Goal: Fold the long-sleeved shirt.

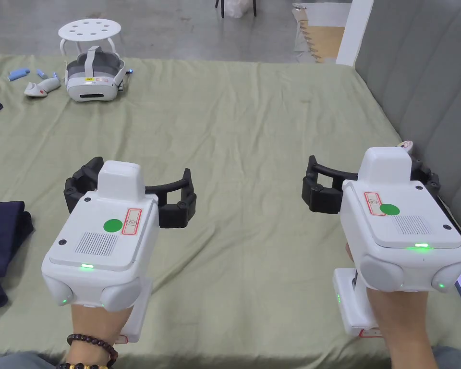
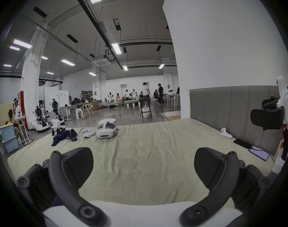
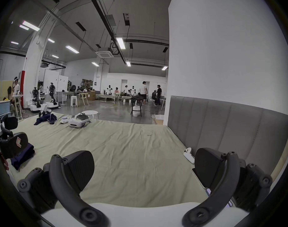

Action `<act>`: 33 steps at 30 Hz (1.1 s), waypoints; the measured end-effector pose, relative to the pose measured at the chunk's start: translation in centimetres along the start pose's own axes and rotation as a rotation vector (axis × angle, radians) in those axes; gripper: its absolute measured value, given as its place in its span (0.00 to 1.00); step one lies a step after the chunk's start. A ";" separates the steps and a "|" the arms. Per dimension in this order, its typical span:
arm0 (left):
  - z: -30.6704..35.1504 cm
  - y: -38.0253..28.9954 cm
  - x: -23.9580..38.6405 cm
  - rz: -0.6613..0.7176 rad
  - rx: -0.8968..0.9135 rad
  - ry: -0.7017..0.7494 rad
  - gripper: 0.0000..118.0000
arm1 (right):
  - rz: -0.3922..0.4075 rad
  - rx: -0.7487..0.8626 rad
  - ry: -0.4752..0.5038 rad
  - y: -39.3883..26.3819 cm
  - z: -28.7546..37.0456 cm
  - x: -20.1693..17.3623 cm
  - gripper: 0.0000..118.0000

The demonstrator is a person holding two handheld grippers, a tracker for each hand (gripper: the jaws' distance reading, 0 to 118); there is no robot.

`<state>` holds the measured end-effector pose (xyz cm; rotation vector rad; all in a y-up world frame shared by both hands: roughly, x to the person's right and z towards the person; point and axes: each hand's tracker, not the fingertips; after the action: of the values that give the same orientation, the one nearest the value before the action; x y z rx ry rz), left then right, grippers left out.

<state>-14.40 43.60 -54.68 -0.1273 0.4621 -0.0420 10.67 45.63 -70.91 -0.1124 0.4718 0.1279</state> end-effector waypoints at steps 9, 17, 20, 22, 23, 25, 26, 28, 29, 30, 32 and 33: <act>-0.1 0.1 0.0 0.001 -0.001 0.003 0.94 | 0.018 -0.007 0.006 -0.2 -0.1 -0.3 1.00; 0.0 0.4 0.1 -0.008 -0.004 0.002 0.94 | 0.009 -0.007 0.016 0.0 0.0 -0.3 1.00; 0.1 0.5 -0.2 0.000 -0.003 0.004 0.94 | 0.010 -0.002 0.020 0.1 0.1 -0.3 1.00; 0.2 0.5 0.0 -0.003 -0.004 0.007 0.94 | 0.004 -0.001 0.018 0.0 0.1 -0.3 1.00; 0.3 0.5 -0.1 -0.007 -0.003 0.009 0.94 | 0.000 0.002 0.016 0.0 0.2 -0.3 1.00; 0.3 0.4 0.0 -0.007 -0.004 0.008 0.94 | -0.005 0.004 0.009 0.0 0.3 -0.3 1.00; 0.4 0.4 0.0 -0.003 -0.008 0.003 0.94 | -0.005 0.004 0.008 0.0 0.3 -0.3 1.00; 0.4 0.4 -0.1 0.007 -0.012 -0.006 0.94 | -0.003 0.002 0.013 0.0 0.4 -0.3 1.00; 0.4 0.4 0.0 0.010 -0.010 -0.009 0.94 | 0.003 0.002 0.015 0.1 0.4 -0.3 1.00; 0.4 0.4 0.1 0.012 -0.008 -0.006 0.94 | 0.007 0.002 0.013 0.1 0.4 -0.3 1.00; 0.4 0.4 0.1 0.011 -0.008 -0.003 0.94 | 0.006 0.005 0.009 0.2 0.5 -0.3 1.00; 0.4 0.4 0.3 0.007 -0.008 -0.006 0.94 | -0.001 0.009 0.015 0.2 0.8 -0.2 1.00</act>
<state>-13.96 44.05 -54.55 -0.1341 0.4572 -0.0326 10.82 45.92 -70.17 -0.1045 0.4872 0.1242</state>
